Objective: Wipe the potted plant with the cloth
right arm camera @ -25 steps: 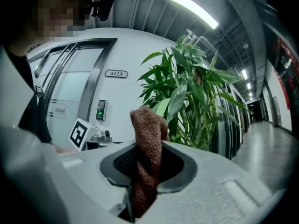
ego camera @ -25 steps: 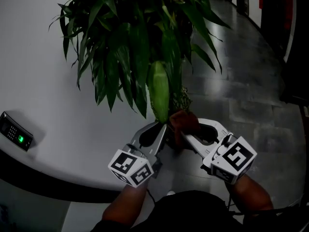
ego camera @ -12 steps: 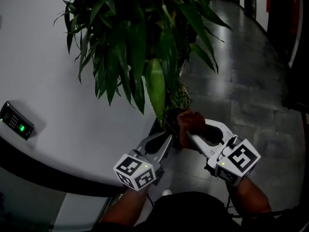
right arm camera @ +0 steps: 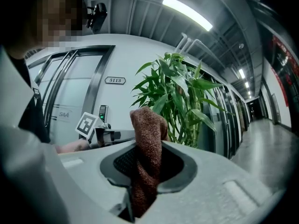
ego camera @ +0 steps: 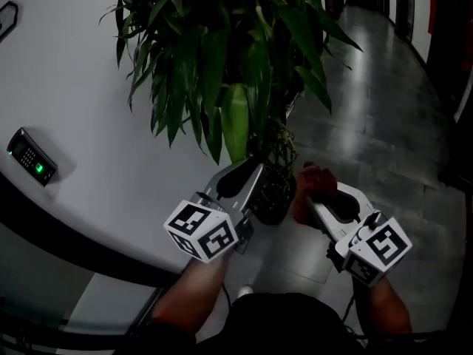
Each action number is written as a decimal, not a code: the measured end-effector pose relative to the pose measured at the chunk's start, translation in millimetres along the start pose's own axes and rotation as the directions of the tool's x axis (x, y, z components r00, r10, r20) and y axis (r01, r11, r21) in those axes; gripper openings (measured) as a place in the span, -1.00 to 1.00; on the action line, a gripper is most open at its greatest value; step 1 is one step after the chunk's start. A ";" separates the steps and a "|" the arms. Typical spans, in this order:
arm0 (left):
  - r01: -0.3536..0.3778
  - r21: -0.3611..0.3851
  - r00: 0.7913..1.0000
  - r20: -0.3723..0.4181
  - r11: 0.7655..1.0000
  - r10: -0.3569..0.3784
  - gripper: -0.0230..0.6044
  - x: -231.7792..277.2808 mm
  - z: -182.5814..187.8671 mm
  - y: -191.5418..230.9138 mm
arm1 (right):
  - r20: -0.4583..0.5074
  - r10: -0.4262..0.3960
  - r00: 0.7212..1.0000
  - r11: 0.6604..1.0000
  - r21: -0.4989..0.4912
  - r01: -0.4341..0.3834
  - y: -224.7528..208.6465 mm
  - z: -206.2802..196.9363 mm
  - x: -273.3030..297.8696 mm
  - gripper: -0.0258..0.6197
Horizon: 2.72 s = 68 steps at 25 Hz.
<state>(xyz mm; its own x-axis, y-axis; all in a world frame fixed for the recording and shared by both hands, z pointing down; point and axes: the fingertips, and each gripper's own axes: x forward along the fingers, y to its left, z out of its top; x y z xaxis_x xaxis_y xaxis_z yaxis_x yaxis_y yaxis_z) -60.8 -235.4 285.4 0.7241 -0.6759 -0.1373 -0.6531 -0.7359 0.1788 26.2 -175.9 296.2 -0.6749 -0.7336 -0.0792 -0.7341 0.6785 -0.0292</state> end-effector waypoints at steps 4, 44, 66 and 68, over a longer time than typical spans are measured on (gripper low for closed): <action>-0.043 0.021 0.999 0.019 0.999 0.042 -0.65 11.1 15.6 4.5 | 0.008 0.032 0.999 0.999 -0.003 -0.032 -3.1 3.9 -6.7 -0.70; 0.112 0.036 0.987 -0.119 0.993 -0.107 -0.88 10.2 -27.4 -1.7 | 0.319 -0.083 0.944 0.980 -0.144 0.135 -41.4 168.9 116.6 -0.70; 0.158 -0.023 0.985 -0.069 0.987 -0.160 -0.88 14.8 -40.4 -9.4 | 0.168 -0.064 0.984 0.976 -0.196 0.097 -54.8 129.8 165.7 -0.70; 0.135 -0.025 0.988 -0.067 0.990 -0.137 -0.88 17.8 -42.4 -9.0 | 0.149 -0.046 0.988 0.978 -0.192 0.075 -57.0 122.6 165.9 -0.70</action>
<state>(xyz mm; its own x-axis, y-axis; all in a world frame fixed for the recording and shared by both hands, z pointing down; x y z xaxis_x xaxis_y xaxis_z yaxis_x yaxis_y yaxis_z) -32.7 -239.1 322.6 0.8198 -0.5647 -0.0947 -0.5433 -0.8194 0.1830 -34.8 -331.6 162.6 -0.6215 -0.7502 -0.2255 -0.7832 0.6016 0.1572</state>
